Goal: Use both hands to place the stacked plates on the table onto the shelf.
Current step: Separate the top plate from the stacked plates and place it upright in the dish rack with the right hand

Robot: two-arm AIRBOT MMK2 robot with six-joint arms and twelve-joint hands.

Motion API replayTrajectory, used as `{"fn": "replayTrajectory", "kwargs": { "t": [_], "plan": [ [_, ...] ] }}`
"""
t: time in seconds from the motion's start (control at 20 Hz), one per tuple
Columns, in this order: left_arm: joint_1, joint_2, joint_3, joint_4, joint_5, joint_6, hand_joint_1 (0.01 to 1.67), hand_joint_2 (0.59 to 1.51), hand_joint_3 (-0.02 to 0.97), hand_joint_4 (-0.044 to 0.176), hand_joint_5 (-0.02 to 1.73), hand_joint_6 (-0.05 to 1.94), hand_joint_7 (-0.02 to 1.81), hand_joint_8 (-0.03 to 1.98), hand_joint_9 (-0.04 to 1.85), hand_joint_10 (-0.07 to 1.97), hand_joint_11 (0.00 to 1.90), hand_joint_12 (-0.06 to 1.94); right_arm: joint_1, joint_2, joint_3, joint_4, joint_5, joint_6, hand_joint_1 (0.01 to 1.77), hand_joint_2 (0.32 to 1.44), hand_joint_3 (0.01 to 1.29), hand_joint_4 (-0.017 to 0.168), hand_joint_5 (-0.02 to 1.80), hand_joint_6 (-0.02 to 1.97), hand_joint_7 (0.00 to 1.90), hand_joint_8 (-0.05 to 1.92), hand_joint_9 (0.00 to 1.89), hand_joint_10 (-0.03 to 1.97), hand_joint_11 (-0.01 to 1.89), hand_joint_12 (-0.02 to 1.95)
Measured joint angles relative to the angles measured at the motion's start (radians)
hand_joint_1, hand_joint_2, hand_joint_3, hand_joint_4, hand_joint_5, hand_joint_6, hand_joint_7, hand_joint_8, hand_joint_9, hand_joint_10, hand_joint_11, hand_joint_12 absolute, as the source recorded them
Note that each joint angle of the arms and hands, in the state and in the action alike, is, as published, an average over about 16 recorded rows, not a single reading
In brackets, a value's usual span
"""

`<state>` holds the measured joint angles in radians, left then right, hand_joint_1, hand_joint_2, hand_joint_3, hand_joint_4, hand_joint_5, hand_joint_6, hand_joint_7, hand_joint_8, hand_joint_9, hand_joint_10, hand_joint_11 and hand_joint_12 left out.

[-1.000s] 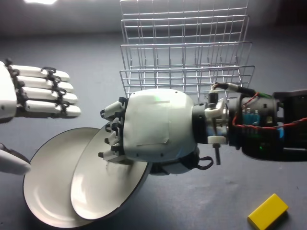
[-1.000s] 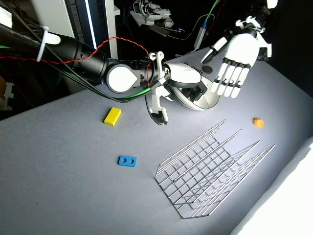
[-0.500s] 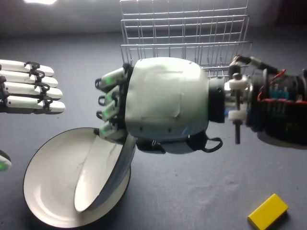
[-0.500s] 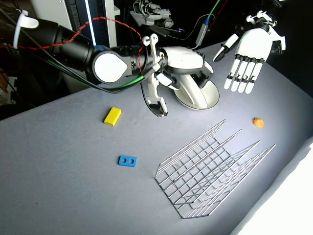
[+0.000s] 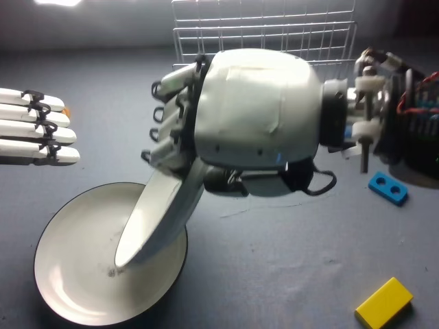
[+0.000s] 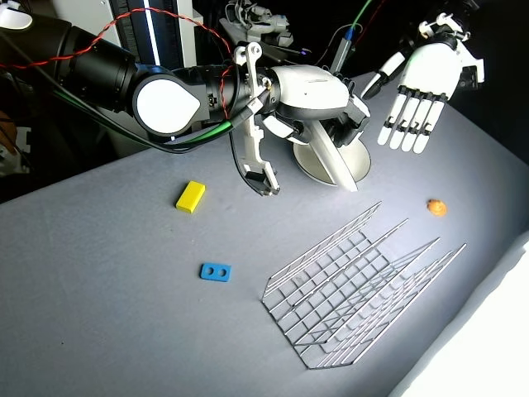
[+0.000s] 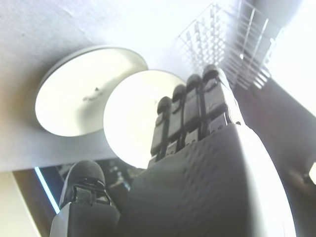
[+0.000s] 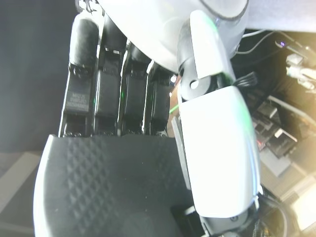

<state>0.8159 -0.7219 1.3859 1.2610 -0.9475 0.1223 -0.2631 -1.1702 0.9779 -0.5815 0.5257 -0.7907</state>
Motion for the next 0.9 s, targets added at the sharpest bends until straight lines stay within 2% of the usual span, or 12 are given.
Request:
{"fn": "replayTrajectory", "kwargs": {
  "t": [0.4, 0.9],
  "plan": [
    [0.006, 0.001, 0.032, 0.013, -0.007, 0.003, 0.02, 1.150, 0.007, 0.008, 0.08, 0.02, 0.07, 0.00, 0.04, 0.01, 0.02, 0.00, 0.093, 0.047, 0.013, 0.008, 0.000, 0.201, 1.17, 1.10, 0.01, 0.018, 0.78, 1.22, 0.88, 1.10, 0.81, 0.88, 0.52, 1.54],
    [0.001, 0.001, 0.058, 0.022, -0.013, 0.009, 0.02, 1.146, 0.007, 0.008, 0.08, 0.02, 0.07, 0.00, 0.04, 0.01, 0.02, 0.00, 0.195, 0.071, 0.090, 0.036, -0.033, 0.528, 1.17, 1.10, 0.01, 0.016, 0.78, 1.20, 0.90, 1.12, 0.83, 0.87, 0.54, 1.51]
  ]
}}
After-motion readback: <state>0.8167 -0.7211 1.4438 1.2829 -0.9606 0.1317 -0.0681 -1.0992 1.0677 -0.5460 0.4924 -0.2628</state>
